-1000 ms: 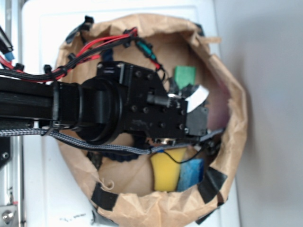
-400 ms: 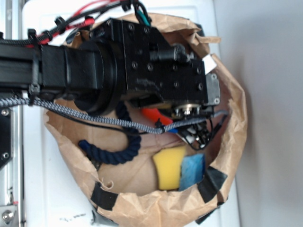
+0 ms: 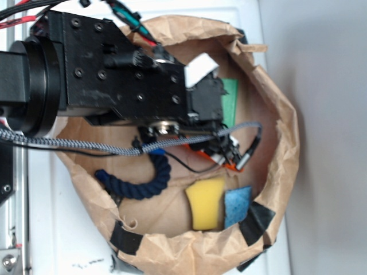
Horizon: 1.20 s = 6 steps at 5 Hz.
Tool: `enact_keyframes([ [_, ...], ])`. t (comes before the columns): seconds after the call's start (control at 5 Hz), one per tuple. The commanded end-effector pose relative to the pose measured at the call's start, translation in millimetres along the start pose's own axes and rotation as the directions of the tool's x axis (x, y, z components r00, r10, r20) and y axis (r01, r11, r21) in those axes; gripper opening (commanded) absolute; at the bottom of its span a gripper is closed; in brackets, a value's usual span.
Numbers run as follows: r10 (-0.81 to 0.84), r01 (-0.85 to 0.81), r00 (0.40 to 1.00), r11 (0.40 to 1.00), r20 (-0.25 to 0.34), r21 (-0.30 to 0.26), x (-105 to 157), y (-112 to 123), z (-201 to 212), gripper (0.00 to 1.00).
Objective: Grab the green block.
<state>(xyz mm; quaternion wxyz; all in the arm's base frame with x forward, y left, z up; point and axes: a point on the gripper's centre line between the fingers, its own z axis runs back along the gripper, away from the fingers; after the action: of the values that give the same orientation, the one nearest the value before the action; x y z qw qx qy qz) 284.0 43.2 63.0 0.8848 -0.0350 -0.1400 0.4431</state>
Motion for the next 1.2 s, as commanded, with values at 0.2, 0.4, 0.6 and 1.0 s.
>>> enact_keyframes([
  [0.2, 0.118, -0.117, 0.986, 0.993, 0.120, -0.012, 38, -15, -9, 1.00],
  [0.4, 0.124, -0.127, 0.979, 0.992, 0.165, 0.012, 39, -22, -18, 1.00],
  [0.6, 0.120, -0.125, 0.976, 0.992, 0.184, 0.014, 36, -24, -25, 1.00],
  [1.0, -0.007, 0.003, 0.991, 1.000, 0.134, 0.028, 4, -34, -49, 1.00],
])
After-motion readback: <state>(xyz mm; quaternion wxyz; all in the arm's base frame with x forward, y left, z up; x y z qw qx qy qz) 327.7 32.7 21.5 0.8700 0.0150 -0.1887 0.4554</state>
